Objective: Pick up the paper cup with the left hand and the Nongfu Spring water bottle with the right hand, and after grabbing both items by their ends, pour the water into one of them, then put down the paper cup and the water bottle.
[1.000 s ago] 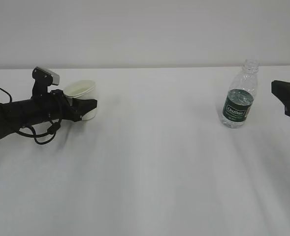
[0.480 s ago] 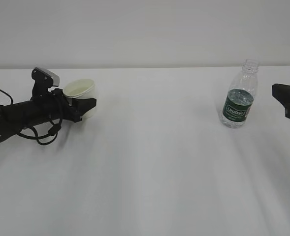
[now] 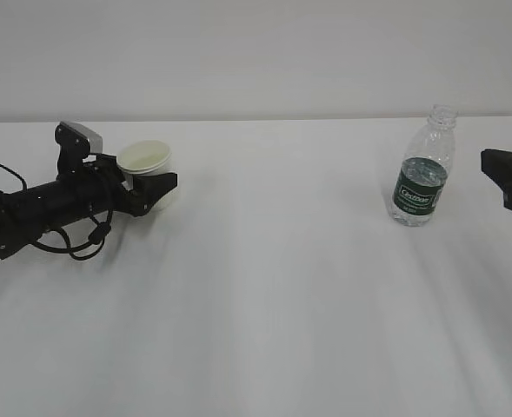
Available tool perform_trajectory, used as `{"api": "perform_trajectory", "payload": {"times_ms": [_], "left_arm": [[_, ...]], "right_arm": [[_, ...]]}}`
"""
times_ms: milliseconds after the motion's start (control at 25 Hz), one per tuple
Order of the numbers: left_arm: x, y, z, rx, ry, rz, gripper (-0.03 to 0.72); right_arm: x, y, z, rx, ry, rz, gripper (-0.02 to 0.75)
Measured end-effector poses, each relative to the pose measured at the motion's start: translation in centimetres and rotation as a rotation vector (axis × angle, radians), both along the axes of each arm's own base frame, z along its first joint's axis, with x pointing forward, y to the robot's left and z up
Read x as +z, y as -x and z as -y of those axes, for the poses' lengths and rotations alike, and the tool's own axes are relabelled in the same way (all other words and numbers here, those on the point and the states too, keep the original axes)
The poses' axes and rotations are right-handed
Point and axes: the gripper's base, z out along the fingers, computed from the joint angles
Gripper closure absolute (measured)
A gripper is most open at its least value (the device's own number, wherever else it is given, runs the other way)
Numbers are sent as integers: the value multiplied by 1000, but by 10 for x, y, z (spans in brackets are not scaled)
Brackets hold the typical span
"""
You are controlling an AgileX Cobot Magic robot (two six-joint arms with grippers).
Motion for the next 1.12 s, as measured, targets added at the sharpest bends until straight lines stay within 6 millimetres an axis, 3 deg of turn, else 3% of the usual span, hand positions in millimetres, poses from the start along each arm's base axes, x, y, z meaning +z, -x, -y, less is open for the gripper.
{"api": "perform_trajectory", "payload": {"times_ms": [440, 680, 920, 1120], "left_arm": [[-1, 1, 0, -14, 8, -20, 73], [-8, 9, -17, 7, -5, -68, 73], [3, 11, -34, -1, -54, -59, 78], [8, 13, -34, -44, -75, -65, 78]], "right_arm": [[0, 0, 0, -2, -4, -2, 150], [0, 0, 0, -2, -4, -2, 150], [0, 0, 0, -4, -7, -4, 150], [0, 0, 0, -3, -7, -3, 150]]}}
